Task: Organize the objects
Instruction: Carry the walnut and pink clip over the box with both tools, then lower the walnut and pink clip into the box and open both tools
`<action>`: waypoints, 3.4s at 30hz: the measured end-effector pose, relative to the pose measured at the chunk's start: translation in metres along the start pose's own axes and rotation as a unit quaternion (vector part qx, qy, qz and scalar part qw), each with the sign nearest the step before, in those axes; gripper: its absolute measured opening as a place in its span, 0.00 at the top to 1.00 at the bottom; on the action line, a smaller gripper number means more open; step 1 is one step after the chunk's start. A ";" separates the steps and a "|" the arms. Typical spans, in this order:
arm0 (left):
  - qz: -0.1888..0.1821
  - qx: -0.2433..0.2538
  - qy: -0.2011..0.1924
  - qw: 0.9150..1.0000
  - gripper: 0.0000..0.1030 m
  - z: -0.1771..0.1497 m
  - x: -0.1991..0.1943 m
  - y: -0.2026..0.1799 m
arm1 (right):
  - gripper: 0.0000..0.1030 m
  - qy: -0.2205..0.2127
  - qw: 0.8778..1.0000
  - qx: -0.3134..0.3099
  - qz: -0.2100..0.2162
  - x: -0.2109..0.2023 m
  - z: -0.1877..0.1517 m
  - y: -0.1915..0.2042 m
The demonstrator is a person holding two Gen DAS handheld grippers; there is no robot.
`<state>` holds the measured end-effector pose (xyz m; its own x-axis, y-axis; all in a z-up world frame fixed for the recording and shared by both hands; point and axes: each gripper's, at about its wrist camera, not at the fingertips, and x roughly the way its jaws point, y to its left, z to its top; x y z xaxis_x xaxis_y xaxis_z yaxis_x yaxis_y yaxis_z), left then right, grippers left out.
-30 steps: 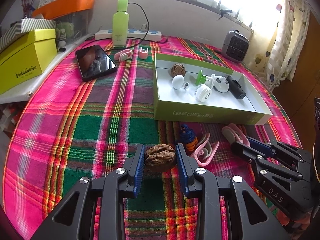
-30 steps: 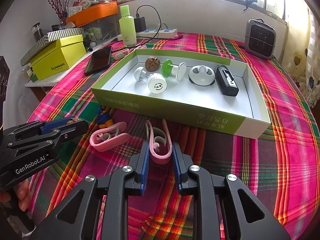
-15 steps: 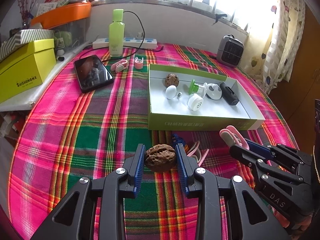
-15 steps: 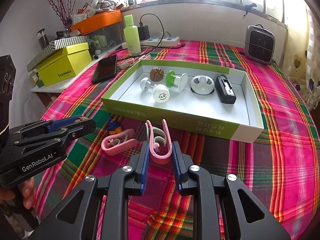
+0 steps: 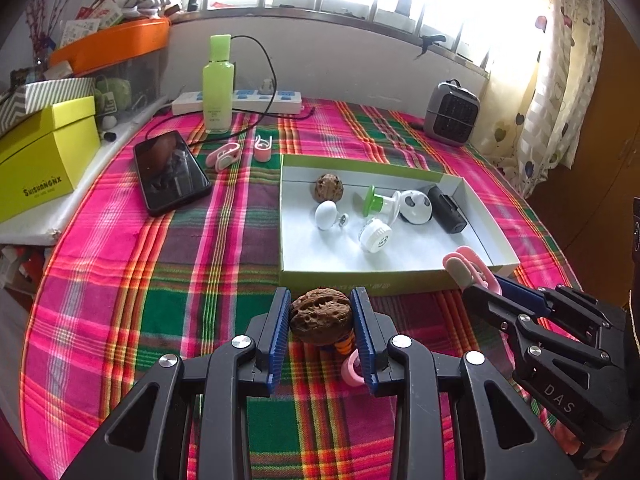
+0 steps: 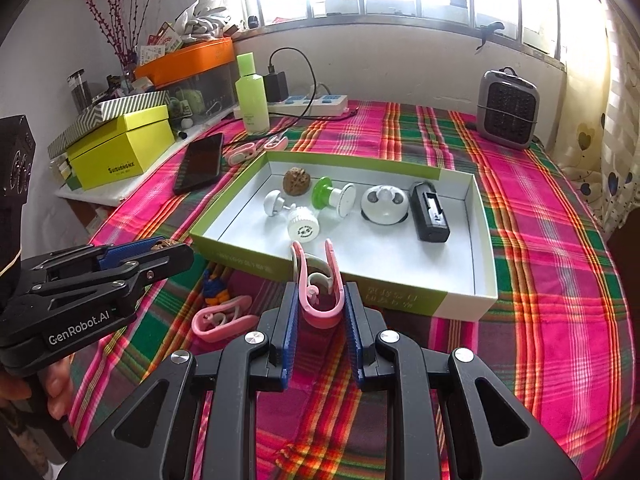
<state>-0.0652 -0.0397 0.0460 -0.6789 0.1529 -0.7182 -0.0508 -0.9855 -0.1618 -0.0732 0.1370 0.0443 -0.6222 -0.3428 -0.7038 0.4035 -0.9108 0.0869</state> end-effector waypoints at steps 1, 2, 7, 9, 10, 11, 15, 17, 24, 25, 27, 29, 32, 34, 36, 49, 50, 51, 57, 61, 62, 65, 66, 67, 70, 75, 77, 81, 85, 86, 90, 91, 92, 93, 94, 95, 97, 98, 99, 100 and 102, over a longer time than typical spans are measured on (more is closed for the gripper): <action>-0.001 0.001 0.000 1.000 0.72 0.002 0.001 -0.001 | 0.78 -0.001 1.000 0.000 -0.001 0.001 0.002 -0.001; -0.001 0.002 -0.001 1.000 0.72 0.005 0.002 -0.001 | 0.78 -0.001 1.000 0.001 -0.002 0.002 0.004 -0.002; -0.004 0.000 0.002 1.000 0.72 0.015 0.011 -0.003 | 0.78 0.000 1.000 0.002 -0.001 0.009 0.012 -0.006; -0.002 0.003 0.004 1.000 0.72 0.019 0.015 -0.004 | 0.78 0.003 1.000 0.002 -0.003 0.013 0.015 -0.007; -0.003 0.003 0.005 1.000 0.72 0.020 0.017 -0.004 | 0.78 0.004 1.000 0.003 -0.003 0.015 0.016 -0.009; -0.004 0.004 0.007 1.000 0.72 0.022 0.020 -0.004 | 0.78 0.005 1.000 0.004 -0.003 0.018 0.017 -0.010; -0.003 0.002 0.011 1.000 0.72 0.028 0.030 -0.004 | 0.78 0.013 1.000 0.005 -0.003 0.028 0.023 -0.014; -0.001 0.004 0.012 1.000 0.72 0.031 0.035 -0.004 | 0.78 0.015 1.000 0.003 -0.004 0.032 0.026 -0.016; 0.004 0.009 0.024 1.000 0.72 0.040 0.051 -0.007 | 0.78 0.028 1.000 0.005 -0.005 0.047 0.033 -0.020; 0.004 0.010 0.026 1.000 0.72 0.041 0.053 -0.007 | 0.78 0.030 1.000 0.005 -0.005 0.049 0.033 -0.021; 0.004 0.014 0.026 1.000 0.72 0.042 0.056 -0.009 | 0.78 0.035 0.999 0.006 -0.003 0.053 0.034 -0.022; 0.004 0.015 0.029 0.999 0.72 0.043 0.059 -0.009 | 0.78 0.038 0.999 0.007 0.003 0.056 0.035 -0.023; 0.006 0.016 0.031 0.999 0.72 0.044 0.064 -0.009 | 0.78 0.044 0.999 0.006 0.004 0.060 0.036 -0.025; 0.007 0.015 0.036 0.999 0.72 0.045 0.068 -0.009 | 0.78 0.049 0.999 0.005 0.007 0.063 0.036 -0.026; 0.007 0.015 0.041 0.999 0.72 0.045 0.072 -0.009 | 0.78 0.055 0.998 0.002 0.005 0.066 0.037 -0.026; 0.007 0.027 0.047 0.999 0.72 0.050 0.083 -0.014 | 0.78 0.076 0.997 -0.006 0.018 0.077 0.040 -0.025; 0.007 0.029 0.047 0.998 0.72 0.050 0.084 -0.015 | 0.78 0.076 0.997 -0.007 0.017 0.078 0.040 -0.025; 0.006 0.029 0.048 0.998 0.72 0.051 0.085 -0.015 | 0.78 0.077 0.997 -0.007 0.015 0.078 0.040 -0.025; 0.007 0.036 0.053 0.998 0.72 0.052 0.091 -0.019 | 0.78 0.078 0.997 -0.015 0.011 0.079 0.041 -0.024; 0.011 0.044 0.053 0.998 0.72 0.052 0.094 -0.021 | 0.78 0.079 0.997 -0.016 0.011 0.081 0.042 -0.025; 0.011 0.044 0.052 0.998 0.72 0.052 0.094 -0.020 | 0.78 0.079 0.997 -0.016 0.012 0.082 0.042 -0.025; 0.014 0.046 0.051 0.998 0.72 0.052 0.095 -0.021 | 0.78 0.078 0.997 -0.016 0.010 0.082 0.042 -0.025; 0.014 0.047 0.051 0.997 0.72 0.052 0.095 -0.021 | 0.78 0.078 0.997 -0.017 0.009 0.082 0.042 -0.025; 0.014 0.048 0.052 0.997 0.72 0.052 0.095 -0.021 | 0.78 0.078 0.997 -0.017 0.009 0.083 0.042 -0.025; 0.017 0.050 0.051 0.997 0.72 0.052 0.095 -0.022 | 0.78 0.077 0.997 -0.019 0.008 0.083 0.042 -0.025; 0.020 0.054 0.052 0.997 0.72 0.052 0.096 -0.023 | 0.78 0.074 0.997 -0.022 0.007 0.083 0.042 -0.023; 0.019 0.053 0.053 0.997 0.72 0.052 0.096 -0.023 | 0.78 0.074 0.997 -0.021 0.008 0.083 0.042 -0.024; 0.019 0.052 0.052 0.997 0.72 0.051 0.096 -0.023 | 0.78 0.073 0.997 -0.019 0.009 0.082 0.041 -0.025; 0.020 0.052 0.053 0.997 0.71 0.051 0.096 -0.023 | 0.78 0.072 0.997 -0.015 0.013 0.082 0.041 -0.026; 0.019 0.051 0.053 0.997 0.71 0.051 0.096 -0.024 | 0.78 0.071 0.997 -0.014 0.014 0.082 0.041 -0.026; 0.022 0.053 0.053 0.997 0.71 0.051 0.095 -0.024 | 0.78 0.071 0.997 -0.013 0.016 0.082 0.041 -0.026; 0.023 0.053 0.053 0.997 0.71 0.050 0.095 -0.024 | 0.78 0.072 0.997 -0.013 0.016 0.082 0.041 -0.026; 0.023 0.053 0.054 0.997 0.71 0.050 0.095 -0.023 | 0.78 0.072 0.997 -0.012 0.016 0.082 0.041 -0.026; 0.023 0.053 0.055 0.997 0.71 0.050 0.095 -0.023 | 0.78 0.072 0.997 -0.012 0.015 0.082 0.041 -0.026; 0.024 0.053 0.055 0.997 0.71 0.050 0.095 -0.024 | 0.78 0.072 0.997 -0.013 0.015 0.082 0.041 -0.026; 0.025 0.053 0.055 0.997 0.71 0.050 0.095 -0.024 | 0.78 0.071 0.997 -0.013 0.015 0.081 0.041 -0.026; 0.025 0.053 0.056 0.997 0.70 0.050 0.095 -0.024 | 0.78 0.071 0.997 -0.013 0.015 0.081 0.040 -0.026; 0.025 0.054 0.056 0.997 0.70 0.050 0.095 -0.024 | 0.78 0.071 0.997 -0.013 0.014 0.081 0.040 -0.026; 0.025 0.055 0.057 0.997 0.70 0.050 0.095 -0.024 | 0.78 0.070 0.997 -0.012 0.014 0.080 0.040 -0.026; 0.024 0.054 0.057 0.997 0.68 0.050 0.095 -0.024 | 0.78 0.070 0.997 -0.012 0.014 0.080 0.040 -0.026; 0.022 0.054 0.057 0.997 0.67 0.050 0.094 -0.024 | 0.78 0.070 0.997 -0.012 0.014 0.080 0.040 -0.026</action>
<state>-0.1644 -0.0051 0.0156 -0.5950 0.1114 -0.7959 -0.1057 -0.9926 -0.0598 -0.1603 0.1245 0.0142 -0.5111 -0.3312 -0.7932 0.4360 -0.8951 0.0928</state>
